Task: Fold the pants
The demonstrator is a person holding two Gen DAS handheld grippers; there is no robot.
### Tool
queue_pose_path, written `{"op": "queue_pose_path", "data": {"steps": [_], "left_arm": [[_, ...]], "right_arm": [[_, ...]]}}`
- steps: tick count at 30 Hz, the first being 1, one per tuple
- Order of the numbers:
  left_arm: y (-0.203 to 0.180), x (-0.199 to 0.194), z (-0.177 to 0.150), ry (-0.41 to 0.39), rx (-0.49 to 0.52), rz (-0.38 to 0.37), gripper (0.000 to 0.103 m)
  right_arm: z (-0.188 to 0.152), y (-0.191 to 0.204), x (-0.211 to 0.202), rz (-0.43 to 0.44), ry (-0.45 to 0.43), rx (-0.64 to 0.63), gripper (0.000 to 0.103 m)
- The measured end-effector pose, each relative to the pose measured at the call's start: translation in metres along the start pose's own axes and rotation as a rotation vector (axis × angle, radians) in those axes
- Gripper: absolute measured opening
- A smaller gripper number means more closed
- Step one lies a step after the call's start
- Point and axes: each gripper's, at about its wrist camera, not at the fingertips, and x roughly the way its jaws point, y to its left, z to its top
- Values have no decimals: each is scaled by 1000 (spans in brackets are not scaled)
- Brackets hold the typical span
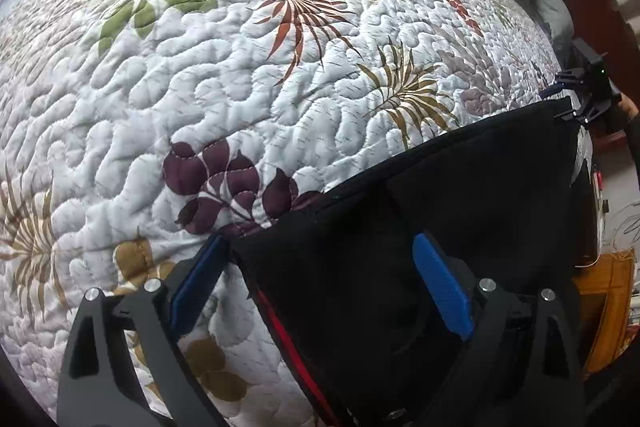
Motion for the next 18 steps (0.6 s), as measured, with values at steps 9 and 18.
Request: {"op": "queue_pose_path", "data": {"steps": [9, 18], "left_arm": [[1, -20, -2, -12, 28, 62, 28], [-30, -74, -12, -120, 80, 41, 17]], "right_arm": [[-9, -8, -12, 22, 29, 0, 13], [-41, 14, -69, -58, -53, -15, 6]]}}
